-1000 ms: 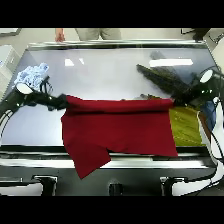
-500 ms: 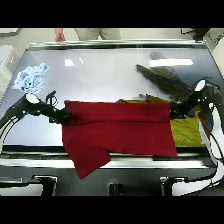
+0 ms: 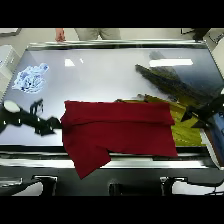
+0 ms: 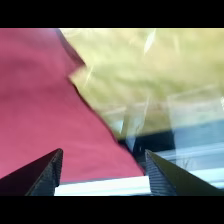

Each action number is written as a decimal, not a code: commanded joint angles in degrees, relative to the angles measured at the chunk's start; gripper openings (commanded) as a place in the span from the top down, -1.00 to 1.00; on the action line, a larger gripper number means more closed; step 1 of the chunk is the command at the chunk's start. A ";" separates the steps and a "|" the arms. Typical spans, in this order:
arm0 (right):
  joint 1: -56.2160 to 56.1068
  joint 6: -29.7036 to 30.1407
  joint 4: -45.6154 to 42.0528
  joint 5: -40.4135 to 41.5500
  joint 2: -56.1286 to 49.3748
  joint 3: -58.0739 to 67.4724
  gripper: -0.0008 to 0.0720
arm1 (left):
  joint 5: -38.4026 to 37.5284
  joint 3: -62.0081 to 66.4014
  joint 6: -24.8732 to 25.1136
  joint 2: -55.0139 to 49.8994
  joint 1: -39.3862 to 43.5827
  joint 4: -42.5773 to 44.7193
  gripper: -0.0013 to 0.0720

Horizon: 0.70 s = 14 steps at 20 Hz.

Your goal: Fold the clothes and pants, and hang the long-sleeved shirts on hangers.

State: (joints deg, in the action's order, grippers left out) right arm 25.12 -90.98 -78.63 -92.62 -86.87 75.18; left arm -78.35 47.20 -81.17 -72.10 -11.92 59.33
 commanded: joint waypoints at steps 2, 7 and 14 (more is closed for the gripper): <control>1.46 1.92 1.53 2.99 5.07 -11.98 -0.67 | 6.43 -21.59 5.55 10.54 -0.85 -7.08 -0.65; 1.46 1.90 2.19 2.95 5.20 -13.38 -0.57 | 11.98 -26.01 7.67 9.94 2.84 -13.31 -0.63; 1.46 2.40 2.12 2.21 5.20 -13.38 -0.57 | 11.89 -25.66 7.67 6.03 8.22 -13.16 -0.59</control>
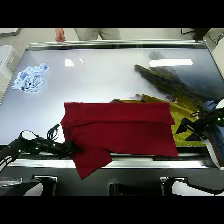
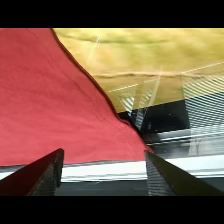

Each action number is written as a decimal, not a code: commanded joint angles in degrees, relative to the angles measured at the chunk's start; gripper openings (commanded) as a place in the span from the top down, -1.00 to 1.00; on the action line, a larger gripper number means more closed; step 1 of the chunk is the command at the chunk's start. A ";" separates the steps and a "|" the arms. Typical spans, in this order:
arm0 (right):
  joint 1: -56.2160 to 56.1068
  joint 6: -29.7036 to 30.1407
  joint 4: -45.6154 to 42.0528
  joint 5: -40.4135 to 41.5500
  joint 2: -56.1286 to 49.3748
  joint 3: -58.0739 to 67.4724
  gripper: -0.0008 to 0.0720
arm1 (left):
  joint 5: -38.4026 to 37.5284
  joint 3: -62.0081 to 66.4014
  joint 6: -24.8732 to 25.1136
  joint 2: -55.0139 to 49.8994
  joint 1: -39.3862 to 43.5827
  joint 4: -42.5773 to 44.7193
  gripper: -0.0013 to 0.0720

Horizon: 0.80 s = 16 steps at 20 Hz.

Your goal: Fold the clothes and pants, and hang the long-sleeved shirts on hangers.

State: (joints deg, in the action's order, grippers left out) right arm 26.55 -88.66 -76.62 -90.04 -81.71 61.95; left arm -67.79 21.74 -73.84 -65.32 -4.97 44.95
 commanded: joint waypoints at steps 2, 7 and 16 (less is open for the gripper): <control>0.04 0.09 0.11 -0.74 0.04 -0.15 -0.56 | -0.79 2.03 0.35 -0.66 -0.98 3.43 -0.32; 0.04 0.22 0.11 -0.92 0.04 -0.15 -0.55 | -12.33 10.10 0.35 0.48 -10.03 11.72 -0.51; 0.04 0.22 0.13 -0.68 0.04 -0.20 -0.54 | -1.70 -0.09 -0.76 1.11 -0.28 4.76 -0.51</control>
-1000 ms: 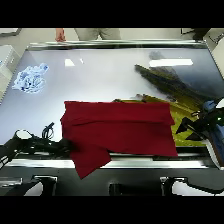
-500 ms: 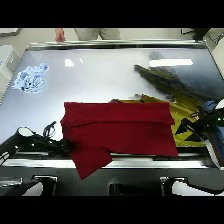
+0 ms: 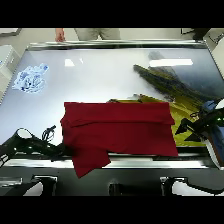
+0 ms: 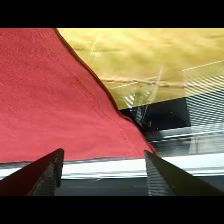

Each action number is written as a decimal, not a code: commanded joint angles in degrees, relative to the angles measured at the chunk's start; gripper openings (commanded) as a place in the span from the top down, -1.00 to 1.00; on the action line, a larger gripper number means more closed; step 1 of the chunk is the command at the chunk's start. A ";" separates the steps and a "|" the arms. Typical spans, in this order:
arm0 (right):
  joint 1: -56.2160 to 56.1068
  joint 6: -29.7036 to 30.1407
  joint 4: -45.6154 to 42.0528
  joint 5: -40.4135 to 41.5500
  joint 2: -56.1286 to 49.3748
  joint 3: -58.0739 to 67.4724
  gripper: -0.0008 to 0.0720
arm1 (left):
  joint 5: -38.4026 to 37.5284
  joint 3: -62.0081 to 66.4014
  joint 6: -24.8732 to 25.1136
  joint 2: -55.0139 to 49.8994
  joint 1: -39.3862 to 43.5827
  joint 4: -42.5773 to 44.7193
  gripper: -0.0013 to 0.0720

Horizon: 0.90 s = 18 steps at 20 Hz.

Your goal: Fold the clothes and pants, and hang the long-sleeved shirts on hangers.

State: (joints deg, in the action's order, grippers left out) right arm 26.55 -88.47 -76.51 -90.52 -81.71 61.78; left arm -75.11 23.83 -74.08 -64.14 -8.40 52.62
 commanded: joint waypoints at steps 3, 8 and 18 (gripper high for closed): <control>0.04 0.02 -0.02 -0.87 0.04 -0.02 -0.54 | 10.19 -2.25 -3.58 -0.09 6.12 -3.15 -0.49; 0.04 0.46 -1.03 0.28 1.38 -7.45 -0.70 | 10.12 -2.23 -5.25 -0.04 9.18 -3.15 0.89; 0.04 4.94 3.89 9.60 2.05 -19.30 -0.62 | 8.68 -2.14 -4.81 4.61 9.14 -3.13 0.90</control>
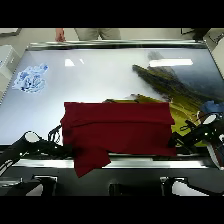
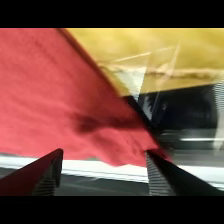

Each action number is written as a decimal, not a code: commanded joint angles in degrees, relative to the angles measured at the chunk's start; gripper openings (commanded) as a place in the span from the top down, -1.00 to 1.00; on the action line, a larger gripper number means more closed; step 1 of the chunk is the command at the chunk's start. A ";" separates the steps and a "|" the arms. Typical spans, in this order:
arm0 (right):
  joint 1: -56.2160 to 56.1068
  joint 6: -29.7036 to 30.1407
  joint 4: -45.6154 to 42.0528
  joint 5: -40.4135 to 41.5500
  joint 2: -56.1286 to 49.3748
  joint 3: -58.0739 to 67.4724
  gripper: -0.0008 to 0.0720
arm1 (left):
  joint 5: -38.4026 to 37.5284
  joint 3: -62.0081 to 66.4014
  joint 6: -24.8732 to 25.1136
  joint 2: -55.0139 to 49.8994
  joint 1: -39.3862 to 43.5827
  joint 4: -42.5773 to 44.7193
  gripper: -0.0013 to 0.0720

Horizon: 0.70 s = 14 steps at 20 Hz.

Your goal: Fold the clothes and pants, and hang the long-sleeved shirts on hangers.

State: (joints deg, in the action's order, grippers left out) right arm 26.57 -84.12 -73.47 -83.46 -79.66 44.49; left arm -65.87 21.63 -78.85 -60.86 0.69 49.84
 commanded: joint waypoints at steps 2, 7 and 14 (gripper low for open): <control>0.02 0.72 1.27 3.34 0.00 -4.04 -0.43 | -0.59 0.17 -0.07 2.01 0.04 -0.35 0.90; 0.02 2.25 2.60 1.95 0.02 -3.58 0.88 | -0.76 1.68 -0.02 2.99 -0.24 -0.28 0.90; 0.00 1.84 10.82 -1.73 2.97 8.50 0.89 | -5.44 15.08 -0.02 4.22 -4.92 2.21 0.90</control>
State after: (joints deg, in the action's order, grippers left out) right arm 26.57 -81.41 -67.99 -83.42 -77.71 48.38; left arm -69.54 30.79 -78.91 -56.95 -2.63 51.16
